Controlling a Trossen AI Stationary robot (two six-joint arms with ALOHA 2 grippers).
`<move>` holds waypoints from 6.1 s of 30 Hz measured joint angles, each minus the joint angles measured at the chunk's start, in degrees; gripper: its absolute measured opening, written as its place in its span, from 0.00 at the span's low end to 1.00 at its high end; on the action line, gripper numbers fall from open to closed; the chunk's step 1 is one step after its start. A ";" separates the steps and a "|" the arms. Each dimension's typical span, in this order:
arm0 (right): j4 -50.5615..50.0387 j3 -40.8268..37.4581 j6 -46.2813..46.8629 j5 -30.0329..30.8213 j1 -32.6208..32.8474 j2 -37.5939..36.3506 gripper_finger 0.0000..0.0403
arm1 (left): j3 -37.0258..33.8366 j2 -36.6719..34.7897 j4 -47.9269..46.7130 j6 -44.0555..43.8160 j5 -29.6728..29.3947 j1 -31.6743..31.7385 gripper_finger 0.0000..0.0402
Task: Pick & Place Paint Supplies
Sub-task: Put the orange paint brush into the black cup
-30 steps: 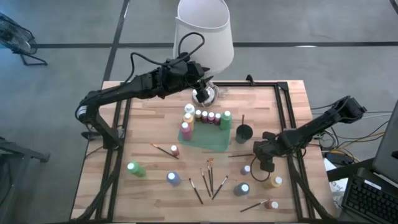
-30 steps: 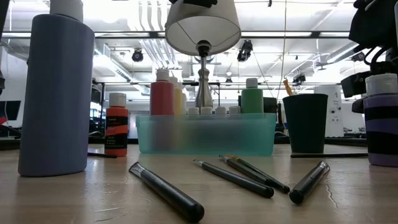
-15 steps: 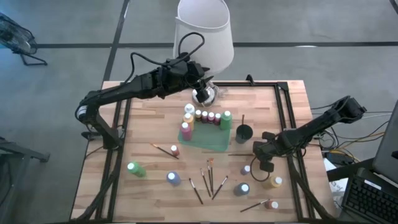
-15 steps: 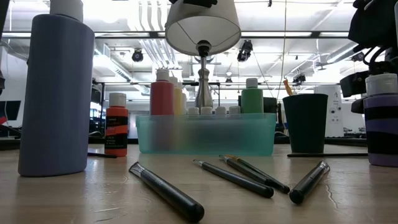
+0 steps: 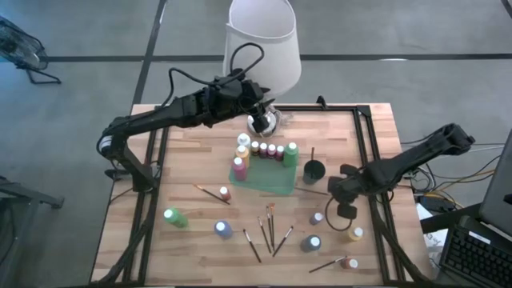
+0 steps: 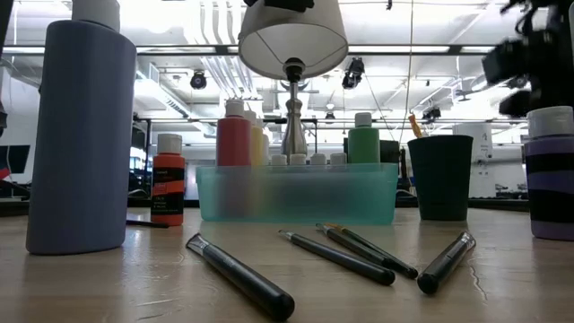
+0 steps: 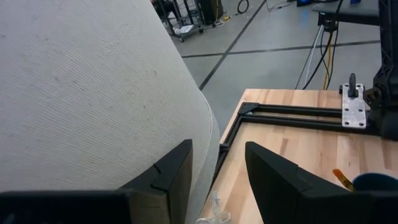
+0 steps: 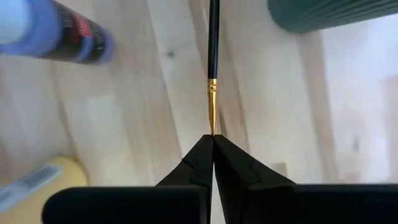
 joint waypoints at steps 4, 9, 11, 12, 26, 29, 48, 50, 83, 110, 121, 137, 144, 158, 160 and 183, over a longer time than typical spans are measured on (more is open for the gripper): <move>-7.14 6.64 -0.19 -1.34 -0.02 -2.03 0.02 | -0.02 0.00 0.23 -0.54 0.11 -0.07 0.38; -18.51 16.93 -0.39 -2.62 -0.02 -2.79 0.02 | 0.37 0.00 0.14 -1.92 0.09 -0.09 0.38; -23.69 21.63 -1.20 -2.62 -0.02 -2.68 0.02 | 0.37 0.00 0.16 -1.96 0.09 -0.09 0.38; -26.27 23.94 -1.92 -2.57 -0.02 -2.43 0.02 | 0.35 0.00 0.16 -1.99 0.09 -0.09 0.38; -34.45 40.27 -8.58 4.93 -8.24 2.43 0.02 | 0.14 0.00 -0.48 -5.89 6.51 -0.07 0.38; -34.78 41.78 -10.12 2.15 -12.28 4.90 0.02 | 0.92 0.00 -1.28 -6.68 6.52 -0.07 0.38; -34.65 68.34 -37.37 18.84 -14.66 16.34 0.02 | 6.41 -0.09 -11.38 -23.69 33.31 0.66 0.38; -34.62 69.76 -43.86 23.07 -14.34 17.02 0.02 | 7.26 -0.09 -11.41 -28.69 38.11 1.11 0.38; -0.03 73.98 -113.64 58.48 -2.34 28.61 0.02 | 8.39 -0.07 -11.38 -63.56 75.30 4.17 0.38; 12.93 73.98 -118.36 50.60 -0.10 28.59 0.02 | 8.22 2.13 -4.87 -61.56 77.65 4.68 0.38; 12.82 73.98 -118.13 50.56 -0.79 28.65 0.02 | 8.20 2.82 -1.25 -64.15 84.12 4.68 0.38; 12.90 73.98 -117.86 51.32 -2.66 29.48 0.02 | 7.89 3.10 1.06 -64.45 86.23 3.95 0.38; 12.84 73.98 -117.97 53.42 -3.08 29.40 0.02 | 7.39 3.49 0.91 -64.14 86.67 3.69 0.38; 12.93 74.06 -117.80 53.48 -3.04 29.24 0.02 | 7.30 3.98 0.81 -63.07 86.08 3.78 0.03; 13.05 74.06 -117.78 53.57 -3.04 29.27 0.02 | 7.30 3.96 0.78 -63.09 86.14 3.78 0.03; -6.23 75.56 -30.58 30.68 -7.15 12.63 0.42 | 7.37 2.91 -0.64 -14.43 36.24 1.95 0.03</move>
